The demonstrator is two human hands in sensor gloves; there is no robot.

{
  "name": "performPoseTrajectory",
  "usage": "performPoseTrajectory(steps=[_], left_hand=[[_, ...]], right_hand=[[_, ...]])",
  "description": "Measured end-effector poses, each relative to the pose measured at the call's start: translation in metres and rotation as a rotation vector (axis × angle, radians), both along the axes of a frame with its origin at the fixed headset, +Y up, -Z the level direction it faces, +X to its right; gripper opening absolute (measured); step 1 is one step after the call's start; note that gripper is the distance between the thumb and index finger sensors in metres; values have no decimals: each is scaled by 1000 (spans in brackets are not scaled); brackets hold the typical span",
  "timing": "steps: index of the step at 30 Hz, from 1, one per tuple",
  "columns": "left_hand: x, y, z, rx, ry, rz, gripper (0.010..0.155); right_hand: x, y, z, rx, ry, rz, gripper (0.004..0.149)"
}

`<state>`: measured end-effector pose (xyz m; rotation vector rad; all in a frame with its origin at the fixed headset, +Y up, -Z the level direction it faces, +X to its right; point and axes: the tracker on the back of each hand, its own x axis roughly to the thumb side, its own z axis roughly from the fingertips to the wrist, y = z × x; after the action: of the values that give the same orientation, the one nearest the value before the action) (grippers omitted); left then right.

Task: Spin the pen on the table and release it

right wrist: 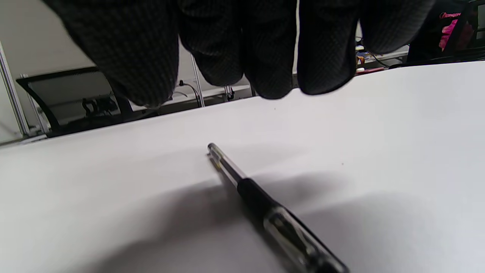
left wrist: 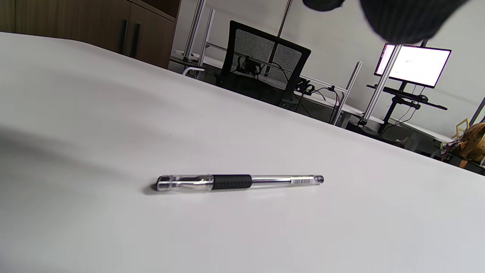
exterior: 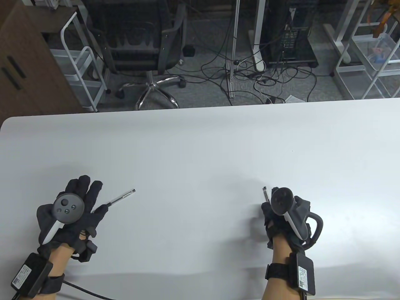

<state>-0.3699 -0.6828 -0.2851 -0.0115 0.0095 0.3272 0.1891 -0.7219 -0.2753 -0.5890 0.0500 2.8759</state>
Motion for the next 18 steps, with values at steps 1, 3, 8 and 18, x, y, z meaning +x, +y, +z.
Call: performPoseTrajectory(steps=[1, 3, 8, 18], left_hand=[[0, 0, 0, 2, 0, 1, 78], [0, 0, 0, 2, -1, 0, 78], [2, -1, 0, -11, -8, -12, 79], [9, -1, 0, -12, -37, -27, 78]], right_hand=[[-3, -3, -2, -33, -1, 16, 66], [-7, -7, -6, -79, -15, 64, 66], [-14, -21, -17, -158, -63, 215, 67], [-42, -35, -34, -98, -7, 405, 45]])
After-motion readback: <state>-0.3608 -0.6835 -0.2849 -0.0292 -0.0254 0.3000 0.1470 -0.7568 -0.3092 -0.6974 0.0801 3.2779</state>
